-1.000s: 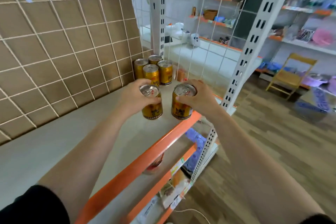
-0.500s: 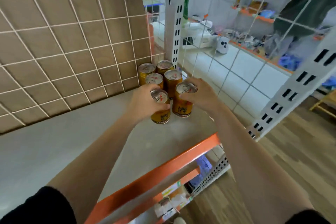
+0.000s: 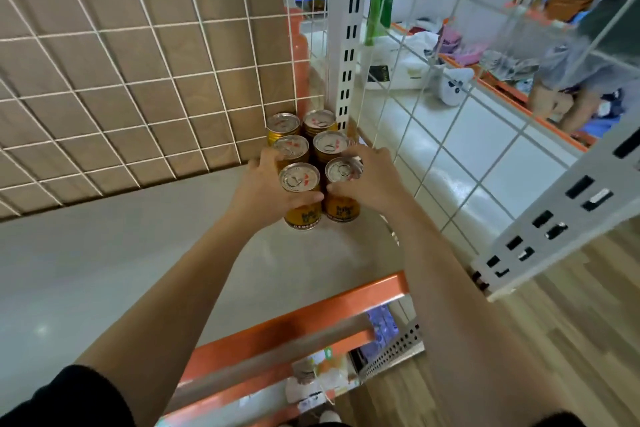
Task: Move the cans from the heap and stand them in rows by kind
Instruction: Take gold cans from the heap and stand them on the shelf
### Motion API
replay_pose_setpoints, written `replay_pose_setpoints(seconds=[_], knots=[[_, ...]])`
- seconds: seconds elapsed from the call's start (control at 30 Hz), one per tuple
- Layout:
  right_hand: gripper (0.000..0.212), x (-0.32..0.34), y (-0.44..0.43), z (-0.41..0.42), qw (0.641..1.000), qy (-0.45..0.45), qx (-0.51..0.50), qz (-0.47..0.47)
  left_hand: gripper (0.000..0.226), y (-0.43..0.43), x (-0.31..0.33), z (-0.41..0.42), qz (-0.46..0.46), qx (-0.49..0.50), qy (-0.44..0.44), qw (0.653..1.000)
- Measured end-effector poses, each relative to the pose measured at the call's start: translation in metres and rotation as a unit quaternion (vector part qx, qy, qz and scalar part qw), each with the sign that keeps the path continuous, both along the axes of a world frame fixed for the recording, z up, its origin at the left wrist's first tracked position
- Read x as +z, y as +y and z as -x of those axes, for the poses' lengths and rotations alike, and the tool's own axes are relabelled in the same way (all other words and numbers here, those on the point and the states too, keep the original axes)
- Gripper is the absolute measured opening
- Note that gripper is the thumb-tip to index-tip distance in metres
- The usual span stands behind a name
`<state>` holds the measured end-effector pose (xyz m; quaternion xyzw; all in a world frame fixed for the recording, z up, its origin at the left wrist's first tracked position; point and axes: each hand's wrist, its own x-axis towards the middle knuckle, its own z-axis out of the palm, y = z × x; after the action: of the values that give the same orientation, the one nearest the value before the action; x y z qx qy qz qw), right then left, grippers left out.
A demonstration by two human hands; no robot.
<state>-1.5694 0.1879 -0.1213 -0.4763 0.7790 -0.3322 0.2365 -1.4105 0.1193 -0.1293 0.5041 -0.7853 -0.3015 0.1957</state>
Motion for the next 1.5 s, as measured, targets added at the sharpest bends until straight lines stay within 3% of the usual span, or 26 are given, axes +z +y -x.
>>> replay_pose_setpoints(seconds=[0.2, 0.43, 0.53, 0.63, 0.73, 0.83, 1.07, 1.5], knots=[[0.068, 0.001, 0.001, -0.002, 0.998, 0.060, -0.005, 0.019, 0.075, 0.009, -0.003, 0.010, -0.010, 0.022, 0.052, 0.998], [0.066, 0.000, 0.006, -0.006, 0.998, 0.050, -0.002, 0.039, 0.074, 0.014, -0.008, 0.007, -0.025, 0.052, 0.070, 0.996], [0.070, -0.001, 0.009, -0.012, 0.993, 0.109, 0.010, 0.050, 0.072, 0.020, -0.003, 0.002, -0.013, 0.040, 0.062, 0.997], [0.066, -0.002, 0.007, -0.029, 0.978, 0.192, 0.038, 0.070, 0.080, 0.025, 0.000, -0.013, 0.020, 0.035, 0.008, 0.999], [0.066, 0.000, 0.001, -0.062, 0.966, 0.238, 0.076, 0.064, 0.096, 0.026, -0.004, -0.038, 0.091, 0.043, -0.136, 0.986], [0.060, 0.000, -0.002, -0.101, 0.957, 0.250, 0.136, 0.044, 0.091, 0.030, -0.006, -0.070, 0.100, 0.061, -0.194, 0.974], [0.062, -0.013, -0.015, -0.222, 0.926, 0.297, 0.234, -0.001, 0.083, 0.045, -0.017, -0.198, 0.091, 0.152, -0.233, 0.956], [0.061, -0.021, -0.003, -0.502, 0.880, 0.260, 0.395, 0.050, 0.064, 0.123, -0.016, -0.517, 0.093, 0.361, -0.270, 0.888]])
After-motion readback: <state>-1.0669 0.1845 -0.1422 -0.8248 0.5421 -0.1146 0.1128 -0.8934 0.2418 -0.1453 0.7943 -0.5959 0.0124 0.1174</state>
